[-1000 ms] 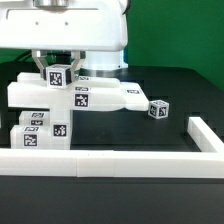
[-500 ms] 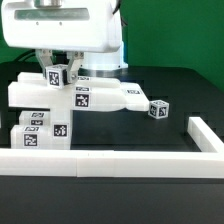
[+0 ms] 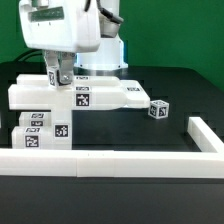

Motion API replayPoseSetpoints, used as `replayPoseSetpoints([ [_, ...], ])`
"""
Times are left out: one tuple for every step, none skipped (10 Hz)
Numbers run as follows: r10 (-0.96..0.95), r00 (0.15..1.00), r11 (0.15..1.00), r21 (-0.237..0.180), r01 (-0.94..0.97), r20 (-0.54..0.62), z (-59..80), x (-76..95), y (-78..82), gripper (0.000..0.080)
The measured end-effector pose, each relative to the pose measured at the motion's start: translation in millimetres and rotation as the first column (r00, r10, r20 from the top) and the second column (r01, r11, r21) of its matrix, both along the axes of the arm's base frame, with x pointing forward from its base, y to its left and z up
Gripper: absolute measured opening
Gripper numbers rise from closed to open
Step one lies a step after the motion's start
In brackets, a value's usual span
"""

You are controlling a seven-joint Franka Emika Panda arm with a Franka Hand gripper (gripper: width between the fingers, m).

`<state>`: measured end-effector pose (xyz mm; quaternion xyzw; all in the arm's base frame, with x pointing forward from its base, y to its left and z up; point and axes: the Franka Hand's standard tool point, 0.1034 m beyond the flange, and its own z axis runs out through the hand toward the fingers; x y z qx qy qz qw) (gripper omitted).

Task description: Assemble chair

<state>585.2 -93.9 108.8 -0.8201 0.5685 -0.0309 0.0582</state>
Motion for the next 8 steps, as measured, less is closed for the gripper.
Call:
replayPoseSetpoints([
  [-0.071,0.997,0.997,0.016,0.071,0.000,0.1,0.5,0.5,0.0268],
  [-0.109,0.994,0.994,0.023,0.109,-0.002,0.1,0.7,1.7,0.0268],
  [-0.104,0.995,0.994,0.022,0.104,-0.002,-0.2,0.6,1.9,0.0333],
  [-0.088,0.996,0.996,0.020,0.088,-0.002,-0.4,0.5,2.0,0.0333],
  [-0.060,0.998,0.998,0.017,0.060,0.000,-0.6,0.5,2.1,0.0512],
  [-0.045,0.999,0.999,0.016,0.045,0.000,-0.2,1.1,2.5,0.0512],
  [0.008,1.000,1.000,0.010,-0.008,0.004,0.0,1.5,3.0,0.0620],
  [0.072,0.997,0.997,0.002,-0.072,0.007,-0.4,1.2,2.7,0.0640],
])
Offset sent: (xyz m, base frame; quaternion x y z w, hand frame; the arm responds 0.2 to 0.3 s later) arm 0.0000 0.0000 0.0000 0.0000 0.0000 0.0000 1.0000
